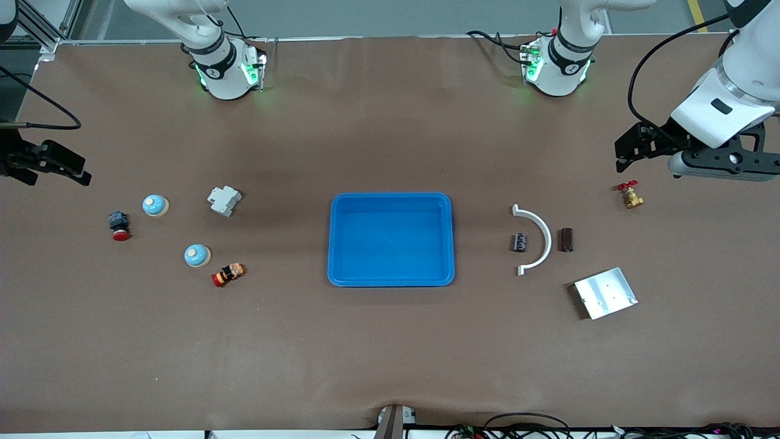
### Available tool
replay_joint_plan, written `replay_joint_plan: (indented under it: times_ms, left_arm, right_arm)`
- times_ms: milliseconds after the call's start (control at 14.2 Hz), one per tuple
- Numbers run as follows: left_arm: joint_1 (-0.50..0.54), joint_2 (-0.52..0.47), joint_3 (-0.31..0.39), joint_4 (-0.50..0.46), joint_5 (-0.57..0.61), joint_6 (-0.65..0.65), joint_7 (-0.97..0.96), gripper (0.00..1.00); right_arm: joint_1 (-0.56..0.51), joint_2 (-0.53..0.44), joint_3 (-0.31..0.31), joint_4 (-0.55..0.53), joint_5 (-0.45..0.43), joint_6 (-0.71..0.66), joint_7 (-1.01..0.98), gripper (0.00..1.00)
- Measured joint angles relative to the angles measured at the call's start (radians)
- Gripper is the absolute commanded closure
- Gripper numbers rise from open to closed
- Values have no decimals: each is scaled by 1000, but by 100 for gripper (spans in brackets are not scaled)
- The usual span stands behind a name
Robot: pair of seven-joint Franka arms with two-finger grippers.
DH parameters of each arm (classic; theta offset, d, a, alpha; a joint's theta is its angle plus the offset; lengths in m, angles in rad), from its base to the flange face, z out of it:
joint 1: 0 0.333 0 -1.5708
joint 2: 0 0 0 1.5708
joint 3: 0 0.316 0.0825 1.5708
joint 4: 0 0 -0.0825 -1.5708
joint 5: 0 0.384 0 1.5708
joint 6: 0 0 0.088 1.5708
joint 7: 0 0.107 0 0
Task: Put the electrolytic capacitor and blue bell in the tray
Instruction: 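Move the left gripper over a brown capacitor while the right gripper reaches a blue bell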
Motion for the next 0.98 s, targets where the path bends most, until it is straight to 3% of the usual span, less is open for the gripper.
replay_joint_plan:
  times_ms: [702, 983]
  left_arm:
    - [-5, 6, -4, -9, 0, 1, 1, 0]
    - [-12, 37, -29, -37, -1, 24, -62, 0]
  right_arm:
    - [-4, 3, -2, -9, 0, 5, 0, 0]
    - [-27, 53, -3, -92, 0, 126, -4, 0]
